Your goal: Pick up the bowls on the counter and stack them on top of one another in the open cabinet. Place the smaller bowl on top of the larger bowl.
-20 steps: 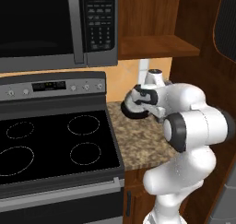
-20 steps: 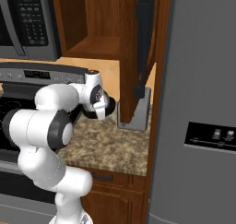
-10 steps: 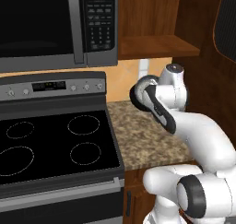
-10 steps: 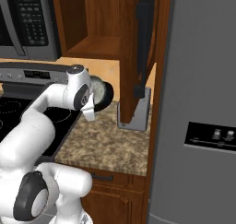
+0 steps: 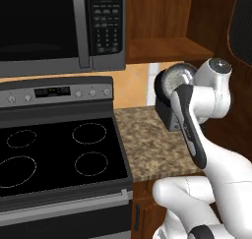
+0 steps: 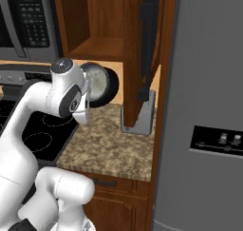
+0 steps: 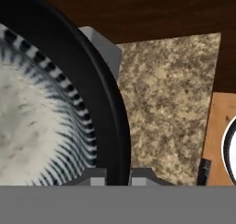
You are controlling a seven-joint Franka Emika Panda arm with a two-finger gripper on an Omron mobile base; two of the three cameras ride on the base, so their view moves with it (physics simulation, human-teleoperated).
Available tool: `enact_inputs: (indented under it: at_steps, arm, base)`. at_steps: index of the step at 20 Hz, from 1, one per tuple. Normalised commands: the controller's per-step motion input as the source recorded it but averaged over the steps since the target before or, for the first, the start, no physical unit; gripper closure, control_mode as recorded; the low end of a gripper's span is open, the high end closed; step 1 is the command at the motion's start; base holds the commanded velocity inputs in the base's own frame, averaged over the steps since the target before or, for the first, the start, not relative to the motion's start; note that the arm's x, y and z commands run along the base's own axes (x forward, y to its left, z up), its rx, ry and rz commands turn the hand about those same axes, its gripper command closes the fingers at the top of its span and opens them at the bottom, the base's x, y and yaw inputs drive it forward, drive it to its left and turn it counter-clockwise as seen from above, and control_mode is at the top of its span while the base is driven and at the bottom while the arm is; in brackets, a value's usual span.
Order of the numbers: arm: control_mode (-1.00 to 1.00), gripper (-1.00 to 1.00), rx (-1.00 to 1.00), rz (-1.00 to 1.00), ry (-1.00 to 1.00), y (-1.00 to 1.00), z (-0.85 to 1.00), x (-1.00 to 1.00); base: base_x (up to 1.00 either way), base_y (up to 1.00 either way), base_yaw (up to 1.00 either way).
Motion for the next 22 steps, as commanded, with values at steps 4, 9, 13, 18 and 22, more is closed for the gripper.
enact_inputs:
  at_steps: [4,9,13,18,22]
  arm:
    - [-1.00,1.00,0.00,-0.04,-0.25,0.00,1.00,-0.03]
    - [-1.00,1.00,0.00,-0.06,-0.06,-0.04,1.00,0.63]
    - [-1.00,1.00,0.00,0.00,0.11,-0.01,0.34,1.00]
    - [-1.00,1.00,0.00,0.00,0.15,-0.05,0.18,1.00]
    - [-1.00,1.00,0.00,0.03,0.00,-0.27,0.31,0.98]
  base:
    - [0.00,0.00,0.00]
    - [0.00,0.00,0.00]
    - [0.00,0.00,0.00]
    - [0.00,0.00,0.00]
    - [0.00,0.00,0.00]
